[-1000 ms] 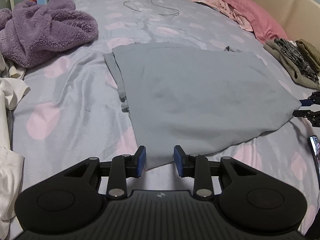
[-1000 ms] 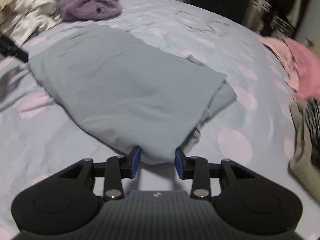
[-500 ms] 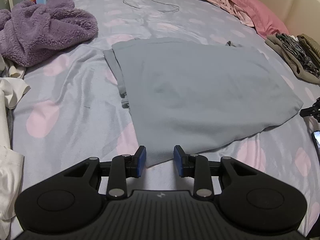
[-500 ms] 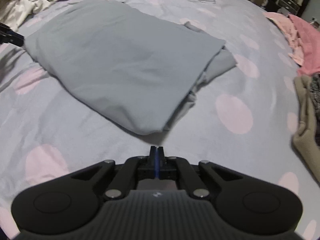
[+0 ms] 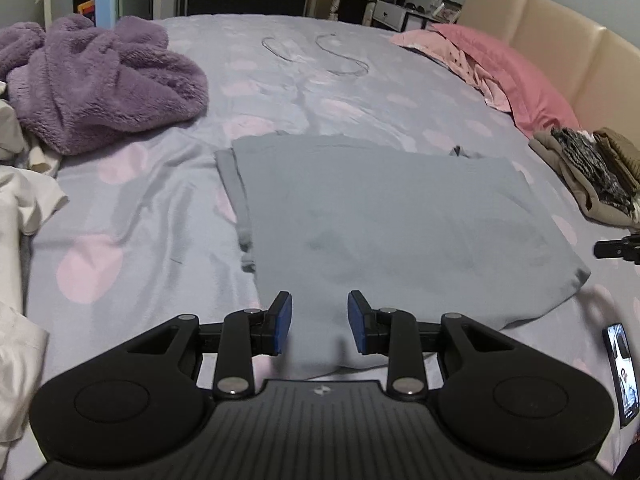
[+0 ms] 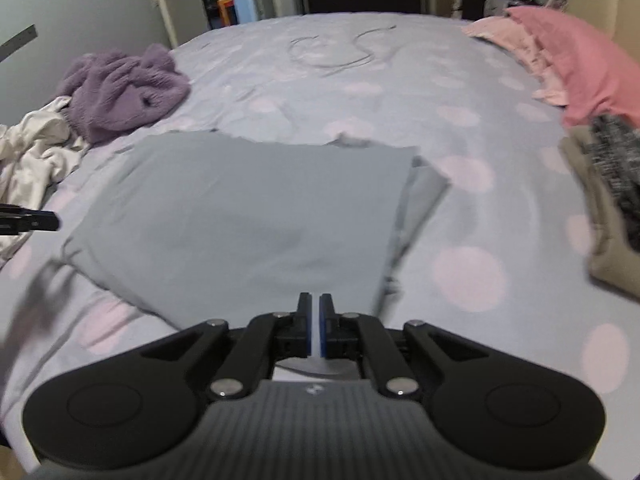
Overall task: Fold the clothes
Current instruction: 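Grasp the folded shirt edge with the right gripper and tuck it under, then open the right gripper and withdraw from the shirt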
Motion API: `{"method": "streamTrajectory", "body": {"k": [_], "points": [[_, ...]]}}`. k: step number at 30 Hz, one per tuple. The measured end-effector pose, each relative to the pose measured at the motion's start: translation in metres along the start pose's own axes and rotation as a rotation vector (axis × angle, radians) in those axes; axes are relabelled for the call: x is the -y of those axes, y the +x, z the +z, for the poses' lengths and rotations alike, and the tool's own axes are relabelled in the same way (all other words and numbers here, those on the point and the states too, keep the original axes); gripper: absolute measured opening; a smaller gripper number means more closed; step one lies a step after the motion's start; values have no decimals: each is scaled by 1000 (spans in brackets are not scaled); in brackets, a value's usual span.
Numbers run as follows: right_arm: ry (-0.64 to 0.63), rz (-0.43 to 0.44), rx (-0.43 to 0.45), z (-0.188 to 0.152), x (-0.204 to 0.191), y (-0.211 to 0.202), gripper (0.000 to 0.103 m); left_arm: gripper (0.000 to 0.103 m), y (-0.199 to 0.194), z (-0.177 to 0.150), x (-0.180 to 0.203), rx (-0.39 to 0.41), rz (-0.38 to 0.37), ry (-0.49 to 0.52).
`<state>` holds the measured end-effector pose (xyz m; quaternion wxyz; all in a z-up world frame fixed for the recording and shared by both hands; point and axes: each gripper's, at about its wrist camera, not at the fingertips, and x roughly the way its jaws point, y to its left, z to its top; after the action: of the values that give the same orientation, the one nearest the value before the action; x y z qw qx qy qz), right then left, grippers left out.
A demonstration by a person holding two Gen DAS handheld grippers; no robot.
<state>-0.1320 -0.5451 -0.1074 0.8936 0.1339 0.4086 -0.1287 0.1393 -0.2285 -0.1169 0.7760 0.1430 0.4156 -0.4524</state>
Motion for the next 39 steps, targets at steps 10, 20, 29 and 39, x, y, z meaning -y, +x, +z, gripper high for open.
{"method": "streamTrajectory", "body": {"k": [10,20,29,39], "points": [[112,-149,-166,-29,36,32,5,25,21,-19,-23,-147,128,-51],[304,-133,-141,-23,60,23,13,25,6,-8,-18,-69,79,-41],[674,-22,-194,-15,74,37,28,25,15,-12,-4,-99,67,-8],[642,-80,-218,2,62,37,29,25,21,-19,3,-125,67,18]]}}
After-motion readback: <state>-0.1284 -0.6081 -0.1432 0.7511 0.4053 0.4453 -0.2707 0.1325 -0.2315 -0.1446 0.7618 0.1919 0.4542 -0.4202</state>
